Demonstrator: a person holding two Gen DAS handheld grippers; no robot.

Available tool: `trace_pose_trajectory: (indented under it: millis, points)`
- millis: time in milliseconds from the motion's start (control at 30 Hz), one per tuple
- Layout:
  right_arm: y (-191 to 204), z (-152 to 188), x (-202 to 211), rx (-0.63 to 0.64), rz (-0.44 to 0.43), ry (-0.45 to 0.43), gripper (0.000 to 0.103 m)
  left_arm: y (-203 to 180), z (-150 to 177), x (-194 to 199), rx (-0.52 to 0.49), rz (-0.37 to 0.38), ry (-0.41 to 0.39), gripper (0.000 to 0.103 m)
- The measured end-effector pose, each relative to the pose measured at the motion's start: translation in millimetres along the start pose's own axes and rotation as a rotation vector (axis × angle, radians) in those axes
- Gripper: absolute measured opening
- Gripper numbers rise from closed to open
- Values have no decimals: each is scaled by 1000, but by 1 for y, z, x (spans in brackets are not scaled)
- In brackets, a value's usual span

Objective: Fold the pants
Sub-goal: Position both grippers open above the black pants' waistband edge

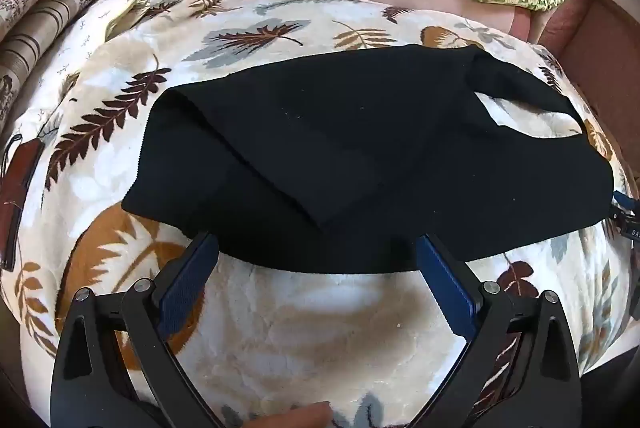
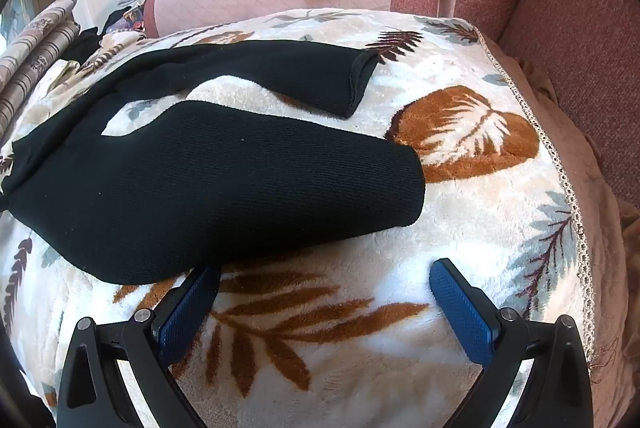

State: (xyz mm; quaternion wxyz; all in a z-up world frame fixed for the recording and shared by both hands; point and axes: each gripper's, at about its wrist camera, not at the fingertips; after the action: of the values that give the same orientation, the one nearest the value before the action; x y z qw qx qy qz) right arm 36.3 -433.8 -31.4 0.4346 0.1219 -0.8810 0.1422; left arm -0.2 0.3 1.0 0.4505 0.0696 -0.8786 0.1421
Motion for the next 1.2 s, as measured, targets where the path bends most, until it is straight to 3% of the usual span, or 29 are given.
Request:
trace_pose_trajectory:
  millis: [400, 600, 700, 833, 933, 1100, 1200]
  points:
    - [-1, 1, 0, -2, -1, -4, 103, -7, 5, -3, -34, 9, 10, 99]
    - [4, -3, 4, -23, 10, 34, 103, -6, 6, -5, -21, 33, 8, 99]
    - [7, -1, 9, -53, -15, 52, 103, -7, 5, -4, -17, 45, -8, 99]
    - [19, 3, 12, -61, 38, 91, 103, -9, 6, 0, -28, 57, -54, 100]
    - [17, -1, 12, -50, 7, 140, 103, -6, 4, 5, -7, 97, -77, 102]
    - [17, -1, 25, -118, -42, 139, 99, -4, 0, 10, 16, 148, -87, 102]
    - [26, -14, 44, -120, -69, 77, 96, -9, 1, 7, -4, 173, -41, 102]
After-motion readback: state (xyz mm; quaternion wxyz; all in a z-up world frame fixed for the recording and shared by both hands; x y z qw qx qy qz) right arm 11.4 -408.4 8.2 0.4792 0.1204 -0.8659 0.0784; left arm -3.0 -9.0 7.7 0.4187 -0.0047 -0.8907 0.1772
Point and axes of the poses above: each gripper's, at about its wrist camera, not at the fingertips, and x roughly against the way its jaws point, y to its left, z to its underside, and after that the axes turned 14 degrees about x, right-handed
